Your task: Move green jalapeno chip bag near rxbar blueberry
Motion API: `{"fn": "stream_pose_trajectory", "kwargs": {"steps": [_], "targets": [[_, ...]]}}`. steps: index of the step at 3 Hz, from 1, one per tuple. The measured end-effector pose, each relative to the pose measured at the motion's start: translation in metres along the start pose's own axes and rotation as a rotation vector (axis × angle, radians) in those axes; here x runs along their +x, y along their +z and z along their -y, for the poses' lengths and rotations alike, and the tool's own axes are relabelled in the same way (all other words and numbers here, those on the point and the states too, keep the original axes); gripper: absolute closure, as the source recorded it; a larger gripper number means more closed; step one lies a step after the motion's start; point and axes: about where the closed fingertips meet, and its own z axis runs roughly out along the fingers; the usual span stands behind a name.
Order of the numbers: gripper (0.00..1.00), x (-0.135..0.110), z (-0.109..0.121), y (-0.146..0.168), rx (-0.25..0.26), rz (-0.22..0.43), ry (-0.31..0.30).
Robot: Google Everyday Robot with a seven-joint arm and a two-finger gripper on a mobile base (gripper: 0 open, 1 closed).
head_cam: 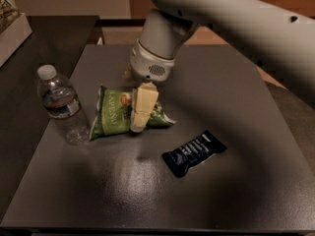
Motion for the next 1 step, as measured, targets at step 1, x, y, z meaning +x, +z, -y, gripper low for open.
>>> {"fn": "stream_pose_trajectory", "kwargs": {"steps": [1], "targets": [[0.0, 0.0, 0.0, 0.0, 0.0, 0.0, 0.0]]}}
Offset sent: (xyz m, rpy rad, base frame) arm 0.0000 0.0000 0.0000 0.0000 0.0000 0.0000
